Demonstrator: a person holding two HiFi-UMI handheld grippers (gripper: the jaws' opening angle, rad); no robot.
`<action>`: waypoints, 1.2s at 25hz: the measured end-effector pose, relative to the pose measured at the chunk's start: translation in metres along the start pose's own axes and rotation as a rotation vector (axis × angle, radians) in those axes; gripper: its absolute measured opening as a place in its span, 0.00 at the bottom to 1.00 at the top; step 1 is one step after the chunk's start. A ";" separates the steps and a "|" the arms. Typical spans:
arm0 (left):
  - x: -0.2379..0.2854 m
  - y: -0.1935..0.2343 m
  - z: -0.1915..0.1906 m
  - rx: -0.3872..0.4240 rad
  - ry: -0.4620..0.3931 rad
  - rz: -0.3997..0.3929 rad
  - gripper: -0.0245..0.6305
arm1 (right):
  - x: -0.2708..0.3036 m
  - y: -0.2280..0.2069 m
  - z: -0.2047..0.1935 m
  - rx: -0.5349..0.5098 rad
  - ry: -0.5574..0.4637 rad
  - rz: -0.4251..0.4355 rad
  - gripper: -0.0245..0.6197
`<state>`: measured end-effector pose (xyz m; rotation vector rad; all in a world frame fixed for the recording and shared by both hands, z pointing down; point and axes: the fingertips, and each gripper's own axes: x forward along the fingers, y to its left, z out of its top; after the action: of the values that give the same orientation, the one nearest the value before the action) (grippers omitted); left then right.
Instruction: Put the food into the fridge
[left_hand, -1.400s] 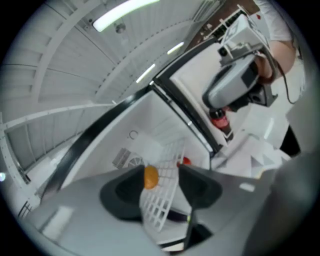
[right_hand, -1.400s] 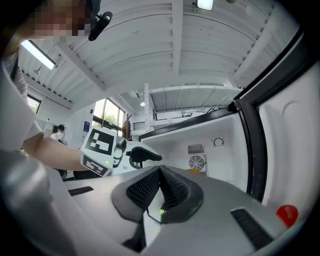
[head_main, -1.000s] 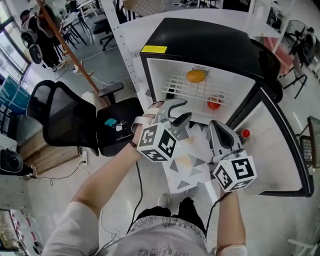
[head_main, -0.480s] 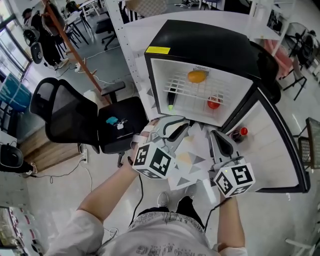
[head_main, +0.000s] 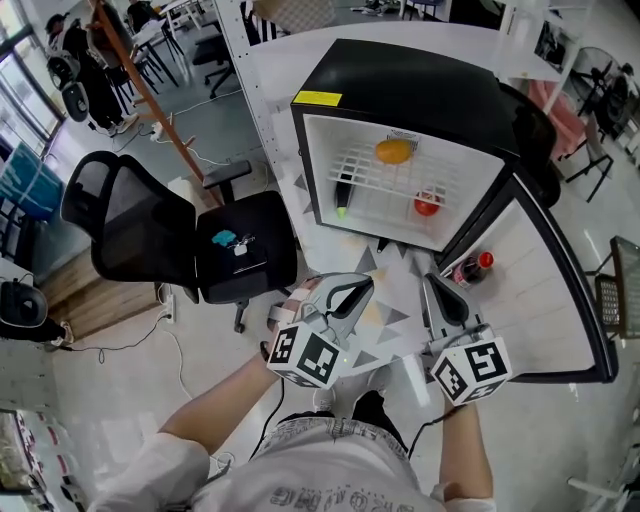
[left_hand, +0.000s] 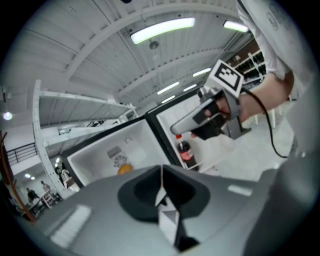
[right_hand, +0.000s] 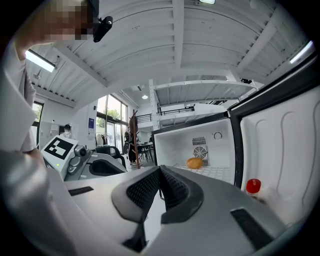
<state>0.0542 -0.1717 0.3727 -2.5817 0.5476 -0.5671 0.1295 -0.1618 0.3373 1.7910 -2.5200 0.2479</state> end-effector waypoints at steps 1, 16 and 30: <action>-0.001 -0.004 -0.002 -0.019 0.002 -0.002 0.06 | -0.001 0.001 -0.002 0.000 0.004 0.003 0.04; -0.039 0.012 -0.025 -0.223 0.009 0.076 0.05 | -0.026 0.007 -0.031 0.021 0.068 0.001 0.04; -0.038 0.003 -0.027 -0.268 0.004 0.053 0.05 | -0.032 0.010 -0.035 0.060 0.071 0.000 0.04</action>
<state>0.0085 -0.1659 0.3823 -2.8062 0.7354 -0.5114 0.1288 -0.1231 0.3664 1.7701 -2.4894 0.3844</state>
